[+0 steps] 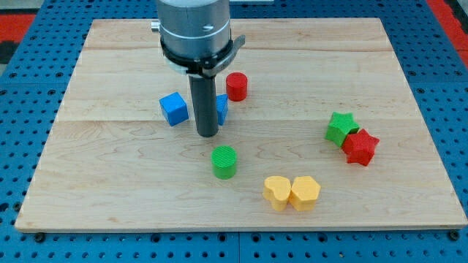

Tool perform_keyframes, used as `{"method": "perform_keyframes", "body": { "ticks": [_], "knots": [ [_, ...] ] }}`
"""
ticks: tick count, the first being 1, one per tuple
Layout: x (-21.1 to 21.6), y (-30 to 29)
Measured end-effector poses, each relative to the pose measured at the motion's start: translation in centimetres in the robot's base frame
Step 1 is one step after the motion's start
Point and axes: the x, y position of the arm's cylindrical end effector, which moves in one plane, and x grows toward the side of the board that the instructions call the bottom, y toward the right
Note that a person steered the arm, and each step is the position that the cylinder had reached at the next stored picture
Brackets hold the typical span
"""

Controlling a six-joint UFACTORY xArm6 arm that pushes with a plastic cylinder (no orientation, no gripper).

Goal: Push the blue triangle to the top of the blue cube

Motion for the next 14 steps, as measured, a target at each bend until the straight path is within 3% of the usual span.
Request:
{"method": "perform_keyframes", "body": {
  "ticks": [2, 3, 4, 5, 7, 11, 12, 14],
  "knots": [
    [-1.8, -6.0],
    [1.5, -6.7],
    [3.8, -2.5],
    [3.3, 2.7],
    [-1.9, 1.6],
    [-3.7, 3.2],
    [-6.3, 1.4],
    [-7.5, -6.5]
  ]
}}
